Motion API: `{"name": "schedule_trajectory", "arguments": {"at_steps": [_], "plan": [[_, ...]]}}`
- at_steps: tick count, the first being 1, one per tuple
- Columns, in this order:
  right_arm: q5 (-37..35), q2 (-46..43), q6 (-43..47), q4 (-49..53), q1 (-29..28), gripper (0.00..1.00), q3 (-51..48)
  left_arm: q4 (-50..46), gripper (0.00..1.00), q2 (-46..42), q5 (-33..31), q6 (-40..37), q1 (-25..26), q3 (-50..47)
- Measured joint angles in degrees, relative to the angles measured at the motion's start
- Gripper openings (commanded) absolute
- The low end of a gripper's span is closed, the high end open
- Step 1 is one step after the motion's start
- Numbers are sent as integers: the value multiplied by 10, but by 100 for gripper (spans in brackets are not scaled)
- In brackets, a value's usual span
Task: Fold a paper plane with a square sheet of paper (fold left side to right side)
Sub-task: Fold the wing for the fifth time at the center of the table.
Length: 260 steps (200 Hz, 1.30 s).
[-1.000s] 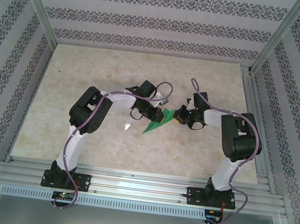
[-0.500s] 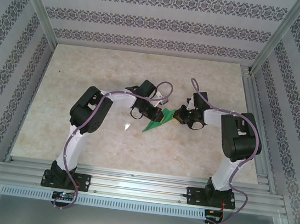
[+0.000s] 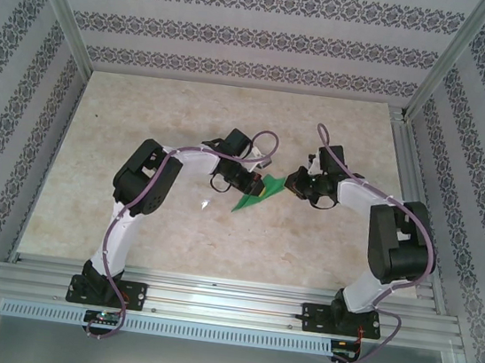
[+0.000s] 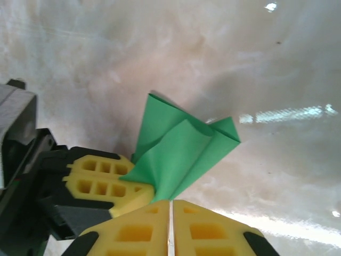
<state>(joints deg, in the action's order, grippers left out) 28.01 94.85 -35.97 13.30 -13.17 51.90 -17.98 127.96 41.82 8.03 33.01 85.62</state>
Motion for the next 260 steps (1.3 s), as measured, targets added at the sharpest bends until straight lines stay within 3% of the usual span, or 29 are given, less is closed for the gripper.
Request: {"name": "schedule_trajectory", "arguments": {"at_steps": [58, 260], "plan": [[1, 41, -32, -37, -48, 6, 1, 33, 0, 0, 16, 15, -5, -15], [6, 124, -48, -86, -56, 5, 25, 67, 0, 0, 31, 28, -12, -30]]}}
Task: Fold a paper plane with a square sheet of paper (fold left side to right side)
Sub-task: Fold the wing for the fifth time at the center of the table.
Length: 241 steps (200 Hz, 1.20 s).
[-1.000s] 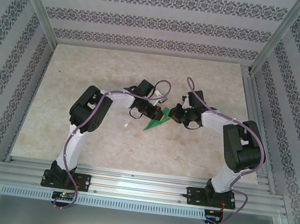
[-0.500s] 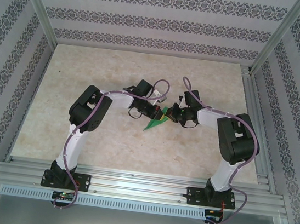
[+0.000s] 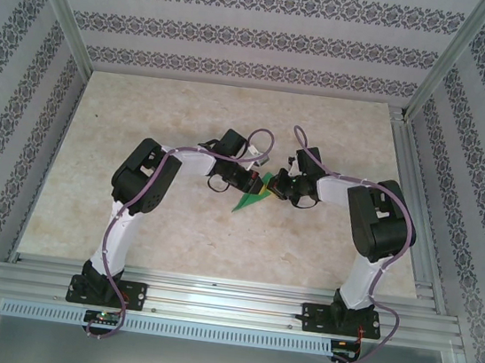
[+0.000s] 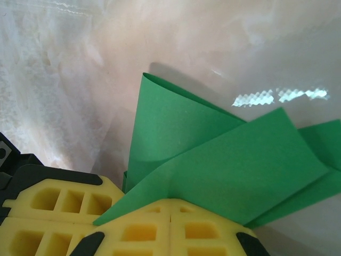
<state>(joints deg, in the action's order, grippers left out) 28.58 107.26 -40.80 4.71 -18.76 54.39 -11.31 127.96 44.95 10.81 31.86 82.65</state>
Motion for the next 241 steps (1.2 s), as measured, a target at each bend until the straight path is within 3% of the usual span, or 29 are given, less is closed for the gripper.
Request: {"name": "schedule_trajectory", "arguments": {"at_steps": [74, 116, 152, 200, 241], "plan": [[11, 11, 2, -14, 2, 5, -1, 16, 31, -51, -9, 17, -25, -59], [17, 13, 2, -18, 5, 4, -2, -6, 33, -153, -35, 19, -71, -108], [17, 13, 2, -18, 5, 4, -2, -7, 37, -241, -39, 26, -57, -160], [17, 13, 2, -18, 5, 4, -2, -7, 41, -198, -56, 49, -5, -191], [17, 13, 3, -18, 5, 4, -2, -8, 42, -158, -73, 51, 10, -172]]}}
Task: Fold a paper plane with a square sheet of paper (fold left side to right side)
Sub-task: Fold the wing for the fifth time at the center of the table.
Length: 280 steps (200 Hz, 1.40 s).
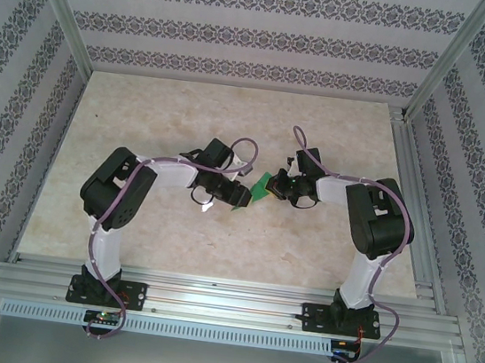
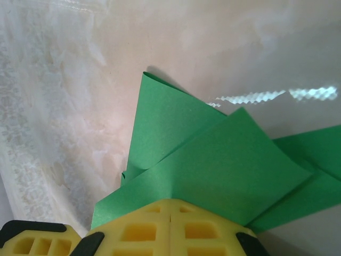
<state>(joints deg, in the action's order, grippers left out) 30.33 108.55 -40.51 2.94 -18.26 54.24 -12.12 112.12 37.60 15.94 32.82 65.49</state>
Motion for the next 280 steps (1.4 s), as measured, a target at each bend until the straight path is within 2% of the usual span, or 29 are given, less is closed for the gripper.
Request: {"name": "schedule_trajectory", "arguments": {"at_steps": [18, 56, 127, 176, 208, 244, 280], "plan": [[0, 0, 0, 0, 0, 4, 0, -1, 35, 6, -7, 0, 0, 9], [0, 0, 1, 0, 0, 5, 0, -3, 15, 22, -13, -3, 3, 15], [-1, -5, 5, 5, 0, 6, 0, 3, 0, 27, -17, -1, 4, 10], [-24, -25, 28, 49, 9, 8, 0, 44, 0, 33, 12, 29, -5, -8], [-31, -41, 45, 66, 13, 15, 0, 49, 0, 37, 34, 38, -9, -8], [-37, -88, 66, 76, 10, 13, 2, 49, 0, 51, 65, 54, -17, 2], [-37, -82, 68, 73, -12, 13, 3, 61, 0, 66, 106, 88, -32, 6]]}}
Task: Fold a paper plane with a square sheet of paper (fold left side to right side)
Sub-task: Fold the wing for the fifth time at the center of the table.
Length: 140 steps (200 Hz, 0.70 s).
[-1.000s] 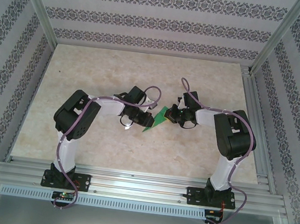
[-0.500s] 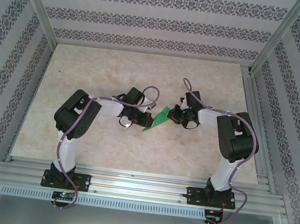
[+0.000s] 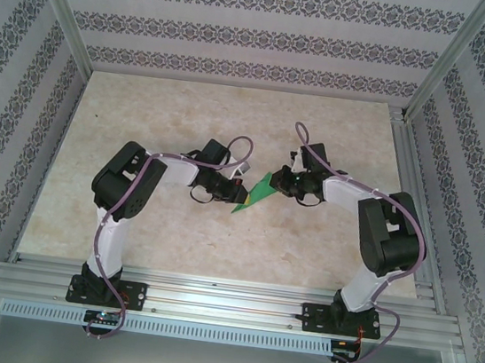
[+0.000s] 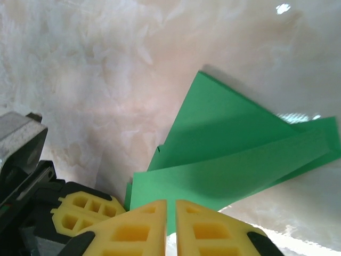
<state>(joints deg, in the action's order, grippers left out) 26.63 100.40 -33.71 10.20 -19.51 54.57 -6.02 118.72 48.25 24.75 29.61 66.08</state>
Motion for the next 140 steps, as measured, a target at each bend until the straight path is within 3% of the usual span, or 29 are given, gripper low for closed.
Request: {"name": "schedule_trajectory", "arguments": {"at_steps": [140], "plan": [[9, 64, -13, -32, -26, 13, 18, -35, 0, 37, 57, 41, -19, 42]]}}
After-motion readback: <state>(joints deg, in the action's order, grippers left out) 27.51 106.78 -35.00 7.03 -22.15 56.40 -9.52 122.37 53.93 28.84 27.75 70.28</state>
